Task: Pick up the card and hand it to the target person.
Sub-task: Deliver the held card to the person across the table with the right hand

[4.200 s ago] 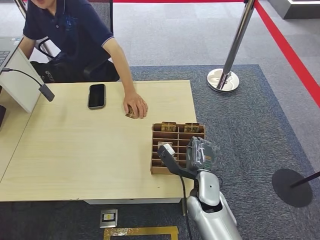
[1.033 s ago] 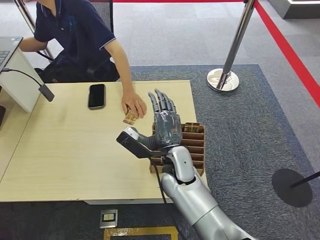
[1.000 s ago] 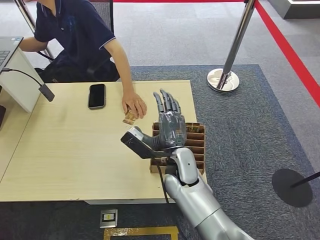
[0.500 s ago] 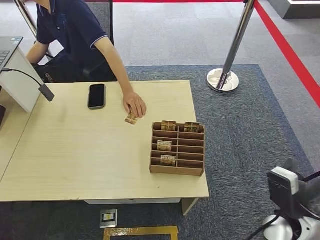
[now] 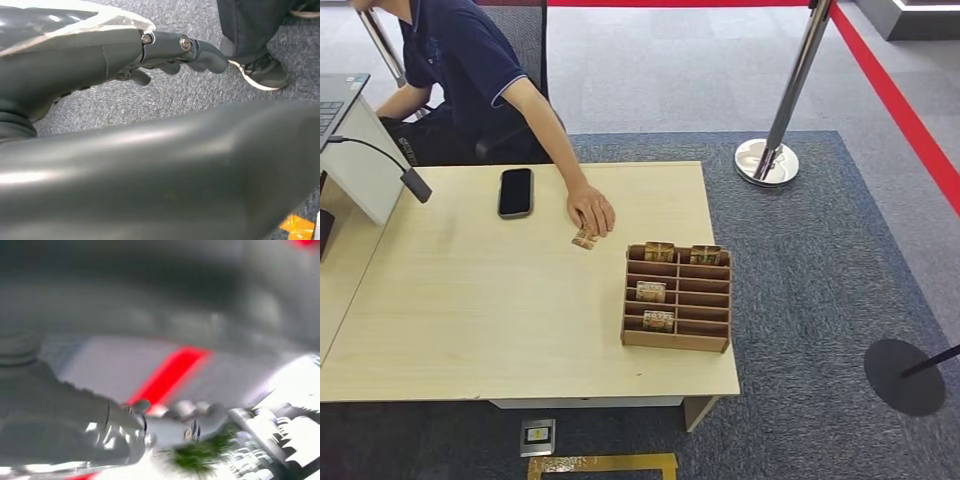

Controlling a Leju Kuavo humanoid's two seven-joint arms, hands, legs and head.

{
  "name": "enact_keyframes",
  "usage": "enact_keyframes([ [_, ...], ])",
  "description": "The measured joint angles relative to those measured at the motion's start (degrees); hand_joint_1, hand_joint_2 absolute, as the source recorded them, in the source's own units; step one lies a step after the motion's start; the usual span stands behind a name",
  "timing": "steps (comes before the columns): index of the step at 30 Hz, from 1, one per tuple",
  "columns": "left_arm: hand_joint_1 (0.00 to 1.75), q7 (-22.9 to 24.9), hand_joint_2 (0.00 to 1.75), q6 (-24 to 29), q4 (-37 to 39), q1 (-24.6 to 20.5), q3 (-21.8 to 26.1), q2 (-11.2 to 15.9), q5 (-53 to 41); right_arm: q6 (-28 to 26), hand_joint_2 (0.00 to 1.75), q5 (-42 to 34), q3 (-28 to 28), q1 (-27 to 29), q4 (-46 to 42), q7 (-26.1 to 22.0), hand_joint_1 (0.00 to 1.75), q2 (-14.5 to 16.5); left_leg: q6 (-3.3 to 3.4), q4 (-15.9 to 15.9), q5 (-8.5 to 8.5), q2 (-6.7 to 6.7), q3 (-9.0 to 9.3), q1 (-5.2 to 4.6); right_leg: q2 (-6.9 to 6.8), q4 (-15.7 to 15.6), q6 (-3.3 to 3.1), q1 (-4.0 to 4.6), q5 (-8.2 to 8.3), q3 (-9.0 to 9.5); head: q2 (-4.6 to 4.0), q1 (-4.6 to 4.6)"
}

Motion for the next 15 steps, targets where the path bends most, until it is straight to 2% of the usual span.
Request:
enact_keyframes([
  [2, 0.0, 0.1, 1.75, 0.0, 0.0, 0.0, 0.0, 0.0, -0.1, 0.0, 0.0, 0.4, -4.8, -1.8, 10.5, 2.6, 0.0, -2.2, 0.01, 0.0, 0.0, 0.01, 0.01, -0.02, 0.0, 0.0, 0.01, -0.01, 0.01, 0.0, 0.0, 0.02],
  [6, 0.0, -0.1, 1.75, 0.1, 0.0, 0.0, 0.1, -0.1, -0.4, 0.1, 0.0, 7.5, -9.8, -3.6, 26.2, 13.7, 0.0, -4.3, 0.01, 0.0, 0.0, 0.03, 0.03, -0.01, 0.0, 0.1, 0.0, 0.02, 0.0, -0.03, 0.0, 0.03],
  [10, 0.0, -0.4, 1.75, 0.1, 0.0, 0.0, 0.1, -0.1, -1.2, 0.9, 0.0, 15.6, -10.0, -4.7, 37.4, 26.1, 0.0, -5.1, -0.04, 0.0, 0.03, 0.05, 0.04, 0.02, 0.0, 0.1, -0.04, 0.04, -0.03, -0.05, 0.0, 0.03],
  [12, 0.0, -0.7, 1.75, 0.0, 0.0, 0.0, 0.1, -0.1, -1.4, 1.8, 0.0, 18.6, -9.4, -4.9, 41.0, 30.4, 0.0, -5.0, -0.06, 0.0, 0.05, 0.04, 0.03, 0.02, 0.0, 0.1, -0.05, 0.04, -0.03, -0.05, 0.0, 0.03],
  [15, 0.0, -1.1, 1.75, -0.2, 0.0, 0.0, 0.0, -0.1, -1.4, 4.4, 0.0, 21.6, -8.0, -5.1, 44.8, 34.4, 0.0, -4.9, -0.07, 0.0, 0.05, 0.05, 0.04, 0.01, 0.0, 0.2, -0.05, 0.04, -0.03, -0.05, 0.0, 0.04],
])
